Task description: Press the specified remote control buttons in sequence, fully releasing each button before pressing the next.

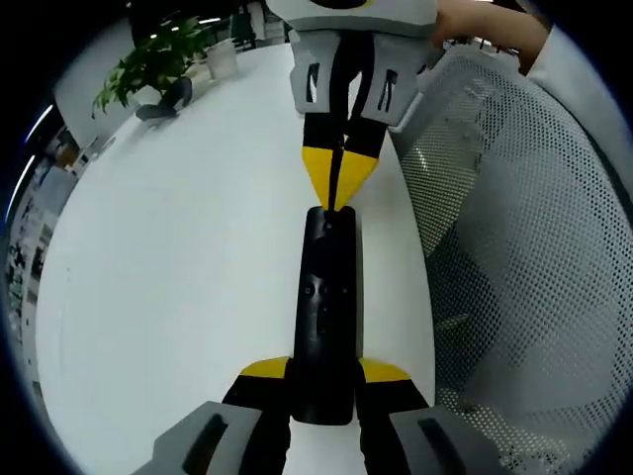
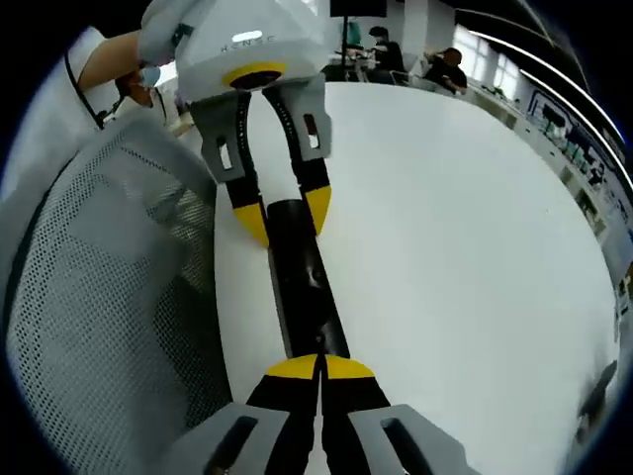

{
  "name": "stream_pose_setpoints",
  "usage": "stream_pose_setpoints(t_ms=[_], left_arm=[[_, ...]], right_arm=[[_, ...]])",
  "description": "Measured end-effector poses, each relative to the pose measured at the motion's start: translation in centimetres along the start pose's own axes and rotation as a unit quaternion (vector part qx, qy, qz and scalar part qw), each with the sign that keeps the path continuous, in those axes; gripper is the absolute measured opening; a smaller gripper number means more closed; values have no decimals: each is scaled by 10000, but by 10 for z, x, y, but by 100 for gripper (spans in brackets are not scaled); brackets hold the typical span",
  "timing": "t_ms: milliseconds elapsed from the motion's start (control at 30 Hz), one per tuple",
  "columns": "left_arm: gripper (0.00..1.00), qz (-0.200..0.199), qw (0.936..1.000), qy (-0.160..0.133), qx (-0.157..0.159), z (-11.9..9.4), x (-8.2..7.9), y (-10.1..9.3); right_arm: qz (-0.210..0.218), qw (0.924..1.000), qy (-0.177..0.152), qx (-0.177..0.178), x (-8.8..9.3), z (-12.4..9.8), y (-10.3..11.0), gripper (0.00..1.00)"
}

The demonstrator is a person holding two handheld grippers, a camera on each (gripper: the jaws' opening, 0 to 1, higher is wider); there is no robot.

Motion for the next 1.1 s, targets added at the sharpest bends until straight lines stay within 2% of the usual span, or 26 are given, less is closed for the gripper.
stream_pose_setpoints(t_ms=[67,133,200,300,367,433,567,733,800,900,933,1000,1067,1100], left_arm=[[23,22,10000,-11,8,0,0,0],[23,35,10000,-24,14,0,0,0],[23,48,10000,-33,7,0,0,0],[23,81,10000,-22,-4,1,0,0],[23,94,10000,-11,9,1,0,0],[23,98,9999,-1,26,1,0,0],[23,49,10000,-20,8,1,0,1],[23,-1,10000,3,-19,1,-1,1],[23,-15,10000,18,-10,1,-1,1],[23,-26,10000,27,2,1,-1,2],[23,-38,10000,15,2,1,-1,2],[23,-55,10000,-31,-4,1,0,2],[23,-69,9999,-83,-11,0,0,1],[23,-74,9999,-103,-13,0,1,1]], right_arm=[[-294,9994,176,-86,-1,1,-1,0],[-372,9985,343,-198,-2,2,-1,0],[-70,9985,475,-265,-3,3,-3,0],[85,9983,463,-357,-3,4,-6,0],[529,9972,369,-374,-5,5,-7,0],[431,9979,304,-366,-4,4,-8,0],[49,10000,-70,-5,-3,3,-4,0],[171,9993,-339,39,-1,1,-4,0],[282,9992,-282,1,0,0,-4,0],[-16,10000,-70,17,4,-3,-3,0],[-30,9999,-92,44,4,-3,-3,0],[40,9998,-211,-16,0,-2,-1,0],[294,9983,-498,-89,-12,-1,1,0],[300,9982,-505,-96,-13,-1,1,0]])
Point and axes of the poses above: the point that each gripper's makers call its tool centre point, and the gripper's own axes: z roughly forward along the fingers, y roughly to its left, x roughly out of its underside, the point moved 2 cm from there along -z, roughly backward along the fingers, and after that the axes turned 9 degrees about x, right-handed, at the moved point
